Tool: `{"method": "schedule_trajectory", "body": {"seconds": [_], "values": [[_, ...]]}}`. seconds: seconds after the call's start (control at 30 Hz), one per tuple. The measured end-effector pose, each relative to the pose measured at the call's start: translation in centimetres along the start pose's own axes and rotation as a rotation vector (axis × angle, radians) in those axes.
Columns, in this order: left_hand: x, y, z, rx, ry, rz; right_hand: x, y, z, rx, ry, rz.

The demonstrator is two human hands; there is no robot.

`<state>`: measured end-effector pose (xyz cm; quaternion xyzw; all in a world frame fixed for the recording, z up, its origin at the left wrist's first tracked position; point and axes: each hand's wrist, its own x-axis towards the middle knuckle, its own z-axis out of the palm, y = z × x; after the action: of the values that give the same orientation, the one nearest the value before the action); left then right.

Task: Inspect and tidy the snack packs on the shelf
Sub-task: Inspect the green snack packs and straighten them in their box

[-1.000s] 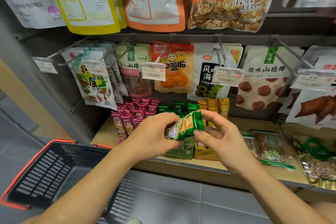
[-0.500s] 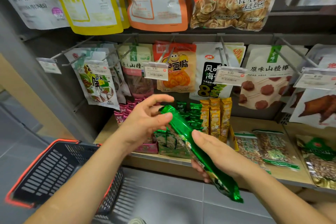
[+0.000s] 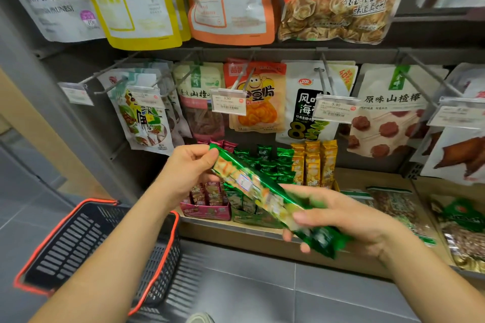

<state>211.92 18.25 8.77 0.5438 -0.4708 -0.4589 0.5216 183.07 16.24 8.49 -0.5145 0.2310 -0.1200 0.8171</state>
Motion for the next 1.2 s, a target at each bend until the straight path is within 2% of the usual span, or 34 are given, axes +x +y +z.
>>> {"method": "schedule_trajectory", "body": {"seconds": [0.1, 0.17, 0.23, 0.3, 0.37, 0.43, 0.5, 0.67, 0.73, 0.87, 1.13, 1.2], "values": [[1.0, -1.3, -1.8, 0.239, 0.249, -0.03, -0.7, -0.5, -0.8, -0.055, 0.234, -0.097], [1.3, -2.1, -1.9, 0.401, 0.238, -0.067, -0.6, -0.8, -0.7, -0.101, 0.453, -0.235], [1.2, -2.7, -0.9, 0.542, 0.107, -0.122, -0.3, -1.0, -0.5, -0.096, 0.653, -0.397], [0.7, -3.4, 0.5, 0.68, -0.135, -0.182, 0.0, -1.0, -0.2, -0.179, 0.78, -0.515], [0.4, -4.4, 1.8, 0.952, -0.369, -0.178, 0.0, -1.0, 0.1, -0.526, 0.833, -0.547], [0.2, -5.1, 2.5, 1.286, -0.466, -0.084, 0.0, -0.8, 0.7, -0.898, 0.824, -0.567], [0.4, -5.2, 2.6, 1.368, -0.418, 0.006, 0.3, -0.9, 1.7, -1.108, 0.812, -0.698], [2.3, -5.9, 1.1, 1.217, -0.09, 0.059, 2.0, -2.0, 2.9, -1.511, 0.872, -1.021], [2.8, -6.7, 1.2, 1.21, -0.091, 0.066, 3.6, -2.0, 3.1, -1.579, 0.88, -1.07], [3.1, -8.6, 1.9, 1.306, -0.231, 0.082, 7.8, -2.1, 2.5, -1.612, 0.831, -0.971], [4.0, -9.1, 1.1, 1.261, -0.224, 0.103, 15.8, -2.6, -0.3, -1.675, 0.725, -0.411], [4.1, -9.2, 0.9, 1.251, -0.206, 0.102, 17.5, -2.4, -0.8, -1.741, 0.65, -0.228]]}}
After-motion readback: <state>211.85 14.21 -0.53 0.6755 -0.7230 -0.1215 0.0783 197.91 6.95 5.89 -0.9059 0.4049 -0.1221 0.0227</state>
